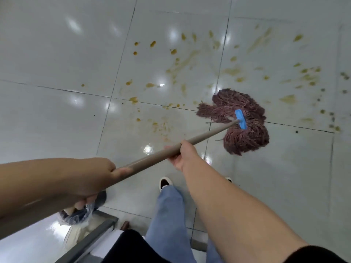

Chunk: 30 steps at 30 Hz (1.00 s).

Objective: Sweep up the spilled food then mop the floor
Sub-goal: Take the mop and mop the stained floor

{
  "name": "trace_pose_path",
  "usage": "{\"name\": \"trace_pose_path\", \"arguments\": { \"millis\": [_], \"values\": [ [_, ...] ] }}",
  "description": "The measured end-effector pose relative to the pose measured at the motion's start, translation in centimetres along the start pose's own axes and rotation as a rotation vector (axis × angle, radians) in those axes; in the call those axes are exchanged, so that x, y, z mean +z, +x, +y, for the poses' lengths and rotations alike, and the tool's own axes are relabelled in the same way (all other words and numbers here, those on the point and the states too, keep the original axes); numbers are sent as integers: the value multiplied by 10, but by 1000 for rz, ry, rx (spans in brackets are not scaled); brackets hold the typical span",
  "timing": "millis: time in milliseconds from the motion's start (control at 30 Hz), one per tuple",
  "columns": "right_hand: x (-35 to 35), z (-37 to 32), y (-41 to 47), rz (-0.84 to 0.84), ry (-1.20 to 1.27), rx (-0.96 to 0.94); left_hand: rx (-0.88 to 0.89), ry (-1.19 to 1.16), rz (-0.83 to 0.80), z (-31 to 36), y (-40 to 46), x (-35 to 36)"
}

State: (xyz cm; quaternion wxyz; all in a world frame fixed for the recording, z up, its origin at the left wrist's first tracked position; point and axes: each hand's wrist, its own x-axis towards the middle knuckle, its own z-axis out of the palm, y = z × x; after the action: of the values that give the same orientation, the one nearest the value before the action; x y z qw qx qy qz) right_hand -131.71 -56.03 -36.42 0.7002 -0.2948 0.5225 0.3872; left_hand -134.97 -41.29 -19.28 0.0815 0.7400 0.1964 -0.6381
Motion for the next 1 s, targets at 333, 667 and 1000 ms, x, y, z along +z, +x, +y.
{"name": "trace_pose_path", "arguments": {
  "millis": [333, 667, 1000],
  "values": [
    [-242, -167, -13, 300, 302, -206, 250, 113, -132, 284, 51, 62],
    [-357, -232, -68, 314, 497, -247, 260, -103, -171, 473, 48, 148],
    [-338, -222, -76, 399, 323, -220, 254, -515, -576, 401, 31, 134]
  ]
}}
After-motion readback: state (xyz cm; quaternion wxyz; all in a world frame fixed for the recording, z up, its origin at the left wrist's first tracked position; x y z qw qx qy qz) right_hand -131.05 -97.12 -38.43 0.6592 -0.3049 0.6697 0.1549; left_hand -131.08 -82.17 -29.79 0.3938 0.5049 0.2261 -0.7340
